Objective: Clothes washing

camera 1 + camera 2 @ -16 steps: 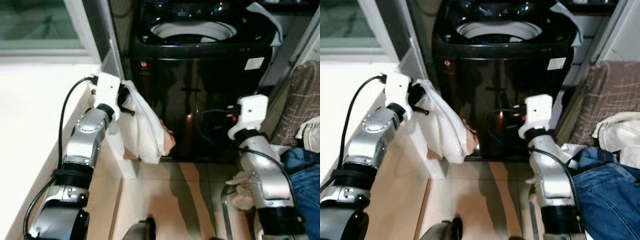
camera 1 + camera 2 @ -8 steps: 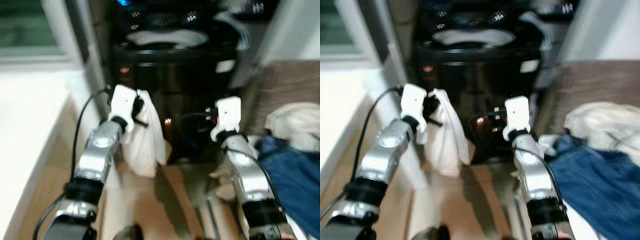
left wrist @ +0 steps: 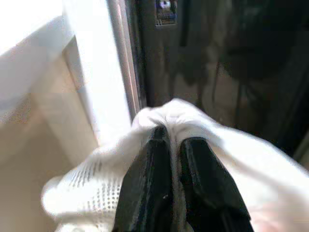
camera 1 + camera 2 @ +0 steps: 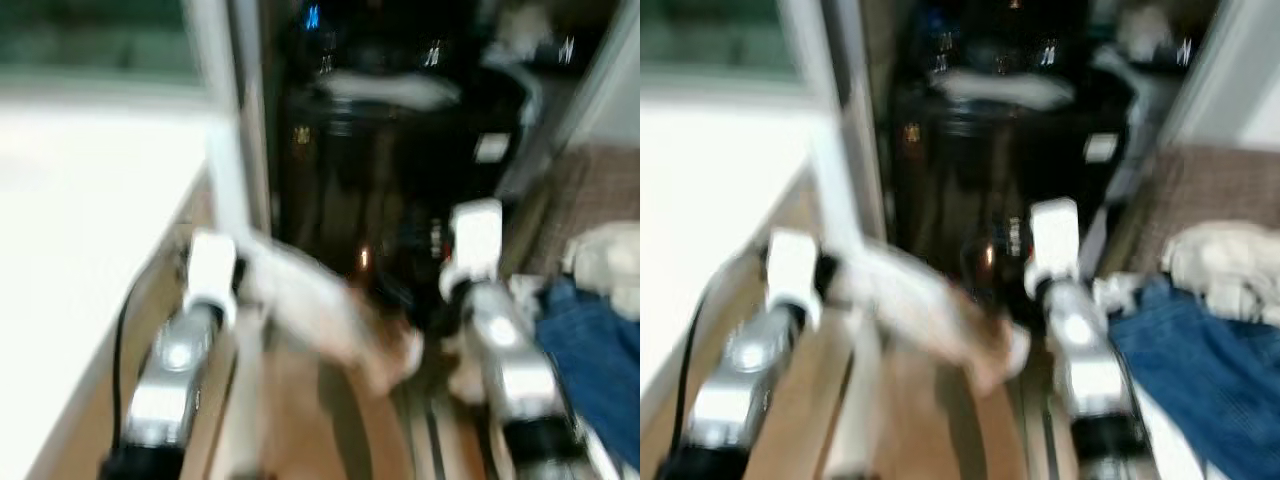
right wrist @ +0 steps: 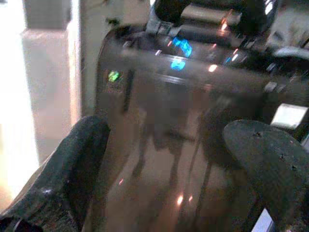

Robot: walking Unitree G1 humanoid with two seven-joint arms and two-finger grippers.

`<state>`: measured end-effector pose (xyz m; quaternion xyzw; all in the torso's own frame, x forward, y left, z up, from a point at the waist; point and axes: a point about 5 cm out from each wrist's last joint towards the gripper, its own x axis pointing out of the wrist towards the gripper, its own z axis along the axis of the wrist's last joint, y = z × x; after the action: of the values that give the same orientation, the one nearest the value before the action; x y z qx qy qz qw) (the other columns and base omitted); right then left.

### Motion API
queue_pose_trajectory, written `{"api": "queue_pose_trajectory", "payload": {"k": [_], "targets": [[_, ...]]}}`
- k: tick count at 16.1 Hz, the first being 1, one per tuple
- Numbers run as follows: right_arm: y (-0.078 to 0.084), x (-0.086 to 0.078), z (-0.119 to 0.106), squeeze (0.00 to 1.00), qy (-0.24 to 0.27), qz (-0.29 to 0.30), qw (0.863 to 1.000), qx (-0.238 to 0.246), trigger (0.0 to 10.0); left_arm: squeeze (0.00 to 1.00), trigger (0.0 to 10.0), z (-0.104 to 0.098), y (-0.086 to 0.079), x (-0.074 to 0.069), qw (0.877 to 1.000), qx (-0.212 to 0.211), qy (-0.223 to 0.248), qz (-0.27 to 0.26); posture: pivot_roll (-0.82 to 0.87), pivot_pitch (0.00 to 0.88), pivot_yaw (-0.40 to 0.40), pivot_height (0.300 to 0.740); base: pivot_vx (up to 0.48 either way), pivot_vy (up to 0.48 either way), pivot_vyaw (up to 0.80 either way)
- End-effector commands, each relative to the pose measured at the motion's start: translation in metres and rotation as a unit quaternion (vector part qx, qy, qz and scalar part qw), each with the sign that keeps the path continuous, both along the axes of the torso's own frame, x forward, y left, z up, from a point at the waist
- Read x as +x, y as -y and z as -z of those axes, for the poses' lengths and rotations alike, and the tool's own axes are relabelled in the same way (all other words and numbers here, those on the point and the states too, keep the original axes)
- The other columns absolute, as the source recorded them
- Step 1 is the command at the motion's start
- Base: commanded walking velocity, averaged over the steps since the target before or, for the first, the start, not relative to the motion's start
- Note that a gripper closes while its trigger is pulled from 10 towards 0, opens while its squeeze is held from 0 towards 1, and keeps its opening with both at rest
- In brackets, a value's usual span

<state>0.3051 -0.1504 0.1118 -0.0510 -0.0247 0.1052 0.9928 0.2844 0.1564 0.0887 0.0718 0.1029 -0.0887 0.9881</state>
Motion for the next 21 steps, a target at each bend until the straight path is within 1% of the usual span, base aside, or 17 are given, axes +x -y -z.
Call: {"api": "queue_pose_trajectory", "payload": {"k": [1, 2, 4, 5, 8, 9, 10, 12, 14, 16, 18, 19, 21], "targets": [[0.002, 0.003, -0.008, 0.0, 0.014, -0.001, 1.0, -0.003, 10.0, 0.0, 0.0, -0.027, 0.013, 0.011, 0.998, 0.006, 0.055, 0.026, -0.04, 0.0, -0.004, 0.74, 0.0, 0.0, 0.0], [-0.008, 0.007, -0.015, 0.0, 0.032, -0.014, 0.999, -0.004, 10.0, 0.0, 0.0, -0.042, 0.018, 0.023, 0.995, 0.013, 0.092, 0.038, -0.04, 0.0, -0.001, 0.74, 0.48, 0.0, 0.0], [-0.01, 0.01, -0.02, 0.0, 0.05, -0.01, 0.999, -0.012, 10.0, 0.0, 0.0, -0.048, 0.019, 0.026, 0.993, 0.007, 0.107, 0.049, -0.04, 0.0, 0.005, 0.74, 0.48, 0.0, 0.0], [-0.01, 0.011, -0.021, 0.0, 0.05, -0.008, 0.999, -0.016, 10.0, 0.0, 0.0, -0.049, 0.019, 0.027, 0.993, 0.004, 0.109, 0.051, -0.04, 0.0, 0.005, 0.74, 0.48, 0.0, 0.0], [-0.009, 0.011, -0.021, 0.0, 0.052, -0.006, 0.998, -0.015, 10.0, 0.0, 0.0, -0.047, 0.018, 0.026, 0.994, 0.005, 0.096, 0.052, -0.06, 0.0, 0.013, 0.74, 0.48, 0.0, -0.78], [-0.01, 0.011, -0.021, 0.0, 0.053, -0.007, 0.998, -0.02, 10.0, 0.0, 0.0, -0.047, 0.018, 0.028, 0.994, 0.003, 0.096, 0.051, -0.06, 0.0, 0.013, 0.74, 0.48, 0.0, 0.0], [-0.009, 0.013, -0.025, 0.0, 0.066, -0.008, 0.997, -0.024, 10.0, 0.0, 0.0, -0.05, 0.022, 0.031, 0.993, 0.004, 0.108, 0.058, -0.06, 0.0, 0.011, 0.74, 0.48, 0.0, 0.0], [-0.009, 0.015, -0.029, 0.0, 0.078, -0.004, 0.997, -0.021, 10.0, 0.0, 0.0, -0.053, 0.026, 0.033, 0.991, 0.008, 0.116, 0.073, -0.06, 0.0, 0.007, 0.74, 0.48, 0.0, 0.0], [-0.012, 0.017, -0.028, 0.0, 0.071, -0.007, 0.997, -0.024, 10.0, 0.0, 0.0, -0.059, 0.027, 0.039, 0.989, 0.009, 0.121, 0.085, -0.06, 0.0, 0.005, 0.74, 0.48, 0.0, -0.77], [-0.014, 0.016, -0.028, 0.0, 0.074, -0.015, 0.997, -0.029, 10.0, 0.0, 0.0, -0.061, 0.024, 0.041, 0.99, 0.007, 0.121, 0.071, -0.06, 0.0, 0.007, 0.74, 0.48, 0.0, 0.0], [-0.015, 0.017, -0.029, 0.0, 0.077, -0.021, 0.996, -0.028, 10.0, 0.0, 0.0, -0.065, 0.021, 0.044, 0.991, 0.009, 0.13, 0.044, -0.06, 0.0, 0.006, 0.74, 0.48, 0.0, 0.0], [-0.014, 0.017, -0.031, 0.0, 0.08, -0.02, 0.996, -0.028, 10.0, 0.0, 0.0, -0.068, 0.023, 0.043, 0.99, 0.005, 0.134, 0.045, -0.06, 0.0, 0.005, 0.74, 0.48, 0.0, 0.0], [-0.013, 0.019, -0.034, 0.0, 0.085, -0.018, 0.996, -0.027, 10.0, 0.0, 0.0, -0.077, 0.028, 0.044, 0.987, 0.011, 0.15, 0.06, -0.05, 0.0, 0.003, 0.74, 0.48, 0.0, 0.0]]}}
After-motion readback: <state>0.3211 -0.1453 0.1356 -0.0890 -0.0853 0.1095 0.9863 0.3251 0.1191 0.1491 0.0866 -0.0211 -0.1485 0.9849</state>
